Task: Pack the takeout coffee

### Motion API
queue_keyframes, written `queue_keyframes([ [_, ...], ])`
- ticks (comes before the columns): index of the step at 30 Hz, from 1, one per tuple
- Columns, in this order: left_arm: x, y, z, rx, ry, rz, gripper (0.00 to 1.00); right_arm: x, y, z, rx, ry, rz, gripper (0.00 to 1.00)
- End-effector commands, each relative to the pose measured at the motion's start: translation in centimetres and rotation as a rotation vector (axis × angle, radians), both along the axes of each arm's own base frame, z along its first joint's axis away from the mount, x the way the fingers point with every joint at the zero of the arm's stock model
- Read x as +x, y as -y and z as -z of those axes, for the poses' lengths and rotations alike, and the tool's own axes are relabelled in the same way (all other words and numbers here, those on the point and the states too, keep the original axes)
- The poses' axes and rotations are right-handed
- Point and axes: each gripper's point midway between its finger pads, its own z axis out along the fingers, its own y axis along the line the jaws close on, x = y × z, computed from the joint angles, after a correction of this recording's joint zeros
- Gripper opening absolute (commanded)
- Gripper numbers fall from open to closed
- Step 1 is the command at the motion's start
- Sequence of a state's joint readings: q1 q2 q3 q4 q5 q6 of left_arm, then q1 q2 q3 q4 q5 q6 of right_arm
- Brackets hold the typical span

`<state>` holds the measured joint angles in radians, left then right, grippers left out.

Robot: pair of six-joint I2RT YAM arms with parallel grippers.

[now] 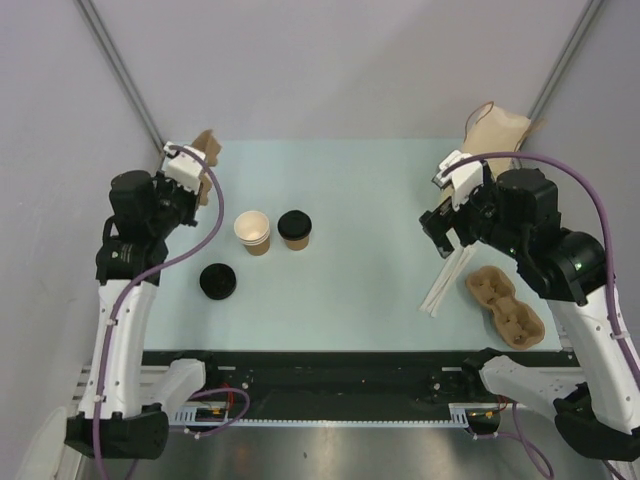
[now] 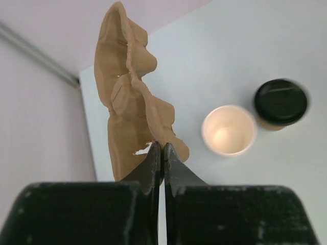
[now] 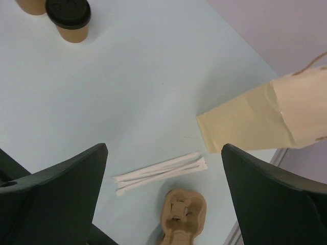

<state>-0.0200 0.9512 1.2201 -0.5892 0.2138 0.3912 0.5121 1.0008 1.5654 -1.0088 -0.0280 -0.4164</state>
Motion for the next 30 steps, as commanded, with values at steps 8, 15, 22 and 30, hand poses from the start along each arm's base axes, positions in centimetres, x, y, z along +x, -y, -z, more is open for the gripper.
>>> queue_keyframes([
  [8,1.6,-9.5,12.2,0.284,-0.299,-0.291,0.00,0.9,2.1,-2.2,0.143,-0.018,0.120,1.00],
  [15,3.1,-10.3,20.7,0.290,-0.445,-0.309,0.00,1.6,3.6,-3.3,0.135,-0.048,0.189,1.00],
  [22,2.7,-8.4,25.6,0.193,-0.584,-0.243,0.13,4.0,6.5,-3.9,0.131,-0.074,0.317,1.00],
  [30,1.1,-4.9,24.0,0.059,-0.615,-0.099,0.92,7.7,8.0,-1.9,-0.051,-0.203,0.290,1.00],
])
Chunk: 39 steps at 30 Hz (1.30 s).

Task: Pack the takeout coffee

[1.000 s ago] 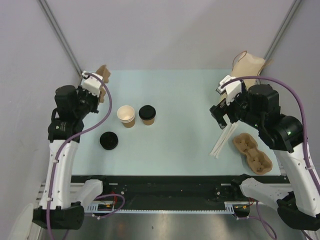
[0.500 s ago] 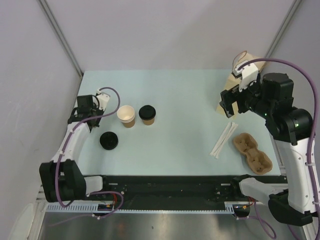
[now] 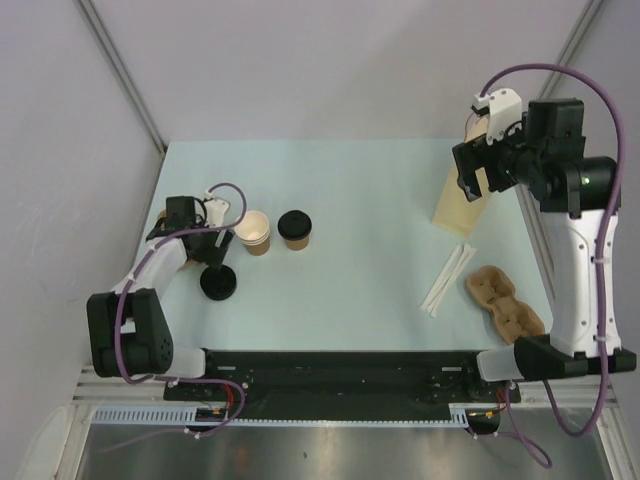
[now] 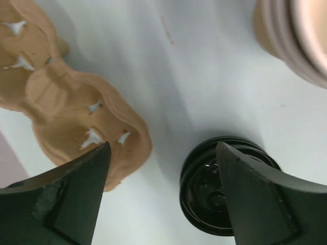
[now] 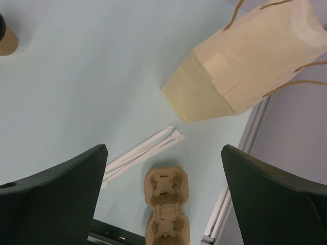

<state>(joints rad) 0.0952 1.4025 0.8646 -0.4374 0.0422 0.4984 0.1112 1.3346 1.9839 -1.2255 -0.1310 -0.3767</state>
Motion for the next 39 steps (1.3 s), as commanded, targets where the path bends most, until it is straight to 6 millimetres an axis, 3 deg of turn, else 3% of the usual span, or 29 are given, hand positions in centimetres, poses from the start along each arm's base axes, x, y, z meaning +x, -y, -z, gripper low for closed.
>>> queue_keyframes([
  [1,-0.3,2.7,-2.9,-0.146,0.041,0.058,0.98,1.4,0.7,0.7,-0.103,-0.077,-0.060,1.00],
  [6,0.4,4.8,-8.2,-0.236,0.109,0.129,1.00,5.0,2.0,3.9,-0.216,-0.164,-0.091,0.98],
  [11,0.9,5.8,-13.6,-0.280,0.188,0.168,0.99,6.9,3.6,6.7,-0.275,-0.242,-0.123,0.95],
  [14,0.9,6.6,-15.3,-0.315,0.215,0.202,1.00,7.5,4.5,8.8,-0.285,-0.290,-0.137,0.94],
  [20,-0.3,8.2,-16.7,-0.419,0.218,0.238,0.99,9.8,5.1,12.0,-0.337,-0.323,-0.164,0.84],
  [26,-0.9,8.8,-17.0,-0.511,0.209,0.223,1.00,11.2,5.2,13.9,-0.366,-0.351,-0.209,0.52],
  [27,-0.9,8.8,-17.1,-0.529,0.204,0.211,0.99,11.3,5.1,13.9,-0.368,-0.350,-0.217,0.38],
  [29,-0.6,8.6,-17.6,-0.553,0.210,0.203,0.99,11.6,5.1,13.7,-0.377,-0.342,-0.236,0.22],
  [30,-0.4,8.7,-17.5,-0.565,0.203,0.204,1.00,11.8,4.9,13.6,-0.379,-0.339,-0.243,0.07],
  [33,-0.1,8.9,-18.1,-0.590,0.210,0.207,0.99,12.1,4.2,11.9,-0.380,-0.296,-0.265,0.12],
  [35,-0.2,9.3,-18.5,-0.613,0.215,0.216,0.99,11.9,3.6,9.4,-0.377,-0.243,-0.283,0.18],
  [38,-0.4,9.6,-19.0,-0.629,0.221,0.223,1.00,11.5,3.6,6.2,-0.369,-0.171,-0.280,0.50],
  [39,-0.5,9.8,-19.2,-0.639,0.225,0.229,1.00,11.6,3.9,5.6,-0.369,-0.152,-0.271,0.66],
])
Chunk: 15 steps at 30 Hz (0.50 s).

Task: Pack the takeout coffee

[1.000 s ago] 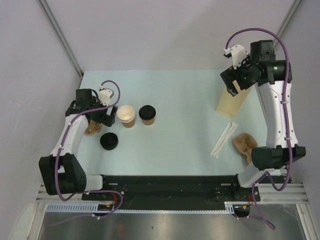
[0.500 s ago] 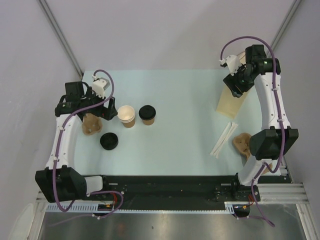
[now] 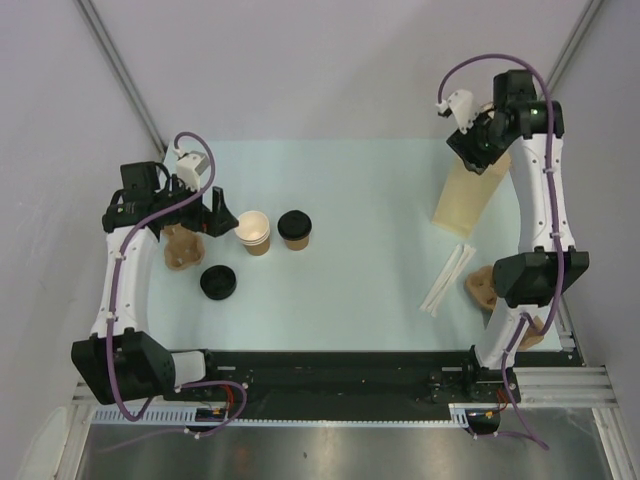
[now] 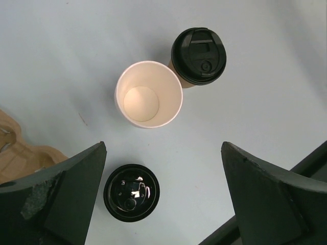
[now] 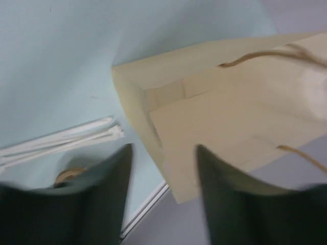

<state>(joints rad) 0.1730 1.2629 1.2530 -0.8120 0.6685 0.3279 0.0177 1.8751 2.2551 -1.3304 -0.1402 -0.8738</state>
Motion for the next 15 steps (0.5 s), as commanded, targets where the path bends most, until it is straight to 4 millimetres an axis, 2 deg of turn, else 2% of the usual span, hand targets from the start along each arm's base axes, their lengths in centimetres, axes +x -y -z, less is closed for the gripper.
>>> queue_keyframes([
  [1,0.0,1.1,-3.1,-0.071,0.066,0.030,1.00,-1.0,-0.3,-5.5,0.019,0.132,-0.038,0.72],
  [2,0.0,1.1,-3.2,-0.076,0.067,0.026,0.99,-1.0,1.1,-5.5,0.010,0.136,-0.014,0.77],
  [3,0.1,1.1,-3.3,-0.079,0.071,0.027,1.00,-0.8,1.5,-5.5,0.003,0.140,-0.009,0.83],
  [5,0.2,1.1,-3.3,-0.085,0.067,0.017,1.00,-0.3,2.3,-4.6,-0.010,0.120,-0.007,0.84],
  [10,0.9,0.9,-3.5,-0.093,0.057,-0.001,1.00,0.9,2.7,-1.0,-0.011,0.021,-0.031,0.85],
  [15,0.9,0.7,-3.2,-0.087,0.036,-0.018,0.99,0.8,2.4,2.5,-0.004,-0.077,-0.069,0.80],
])
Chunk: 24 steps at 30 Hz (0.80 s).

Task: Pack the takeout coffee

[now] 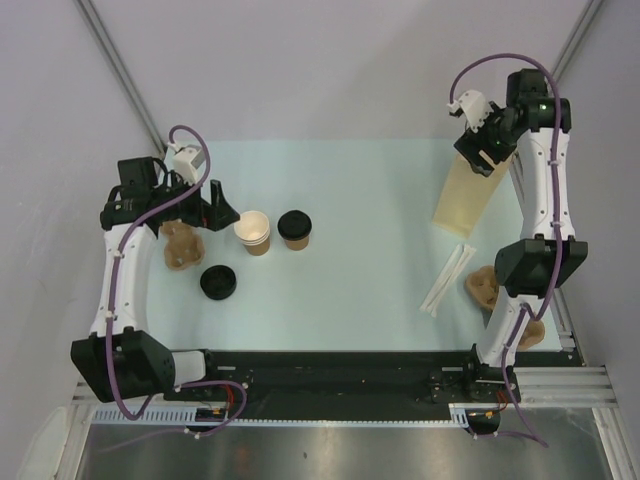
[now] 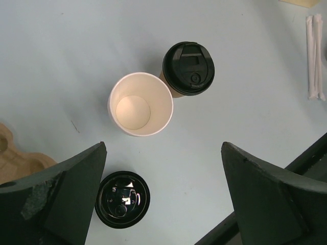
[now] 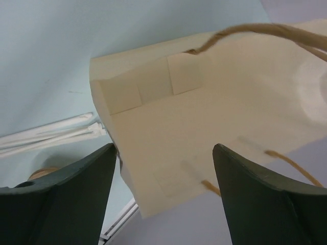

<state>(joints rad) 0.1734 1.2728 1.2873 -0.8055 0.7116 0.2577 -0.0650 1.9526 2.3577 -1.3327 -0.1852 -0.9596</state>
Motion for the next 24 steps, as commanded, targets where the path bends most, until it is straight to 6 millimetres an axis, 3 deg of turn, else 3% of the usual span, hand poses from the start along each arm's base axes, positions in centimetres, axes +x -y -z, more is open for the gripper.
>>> queue_keyframes([
  [1,0.6,-0.3,-1.7,-0.009,0.034,-0.019,0.99,-1.3,-0.7,3.1,0.008,-0.122,-0.058,0.79],
  [4,0.5,-0.6,-1.4,0.007,0.029,-0.031,0.99,-1.0,-0.9,4.2,0.010,-0.139,-0.072,0.68],
  [5,0.5,-0.7,-1.3,0.012,0.024,-0.037,1.00,-1.0,-1.1,4.3,0.011,-0.145,-0.078,0.53],
  [7,0.5,-1.0,-1.3,0.012,0.020,-0.047,0.99,-1.3,-1.9,4.1,0.019,-0.153,-0.113,0.37],
  [8,0.5,-1.0,-1.5,0.003,0.023,-0.045,0.99,-1.8,-2.3,4.0,0.026,-0.167,-0.124,0.19],
  [10,0.8,-1.9,-1.5,0.005,0.019,-0.065,0.99,-2.5,-4.2,2.8,0.041,-0.150,-0.175,0.00],
  [11,0.9,-2.2,-1.5,0.011,0.016,-0.075,0.99,-3.1,-4.6,2.3,0.050,-0.152,-0.185,0.00],
  [12,1.2,-2.5,-1.4,0.025,0.012,-0.080,0.99,-4.0,-7.1,1.1,0.065,-0.130,-0.248,0.00],
  [15,1.6,-3.2,-1.4,0.058,0.011,-0.087,0.99,-6.1,-9.9,0.4,0.086,-0.144,-0.297,0.00],
  [16,1.9,-3.4,-1.2,0.067,0.004,-0.087,0.99,-7.1,-11.6,-0.5,0.092,-0.130,-0.334,0.00],
  [18,2.2,-3.9,-1.1,0.085,-0.003,-0.099,0.99,-9.0,-13.4,0.1,0.124,-0.177,-0.348,0.00],
  [19,2.4,-4.1,-0.8,0.094,-0.009,-0.098,0.99,-10.6,-14.8,-0.7,0.128,-0.163,-0.387,0.00],
  [20,2.6,-4.5,-0.7,0.103,-0.012,-0.108,0.99,-11.8,-15.6,0.7,0.128,-0.217,-0.399,0.00],
  [23,3.4,-5.8,-0.4,0.152,-0.016,-0.139,0.99,-16.2,-18.6,0.8,0.146,-0.262,-0.477,0.00],
  [24,3.7,-6.2,-0.6,0.170,-0.002,-0.132,0.99,-17.8,-19.1,2.1,0.150,-0.320,-0.479,0.00],
])
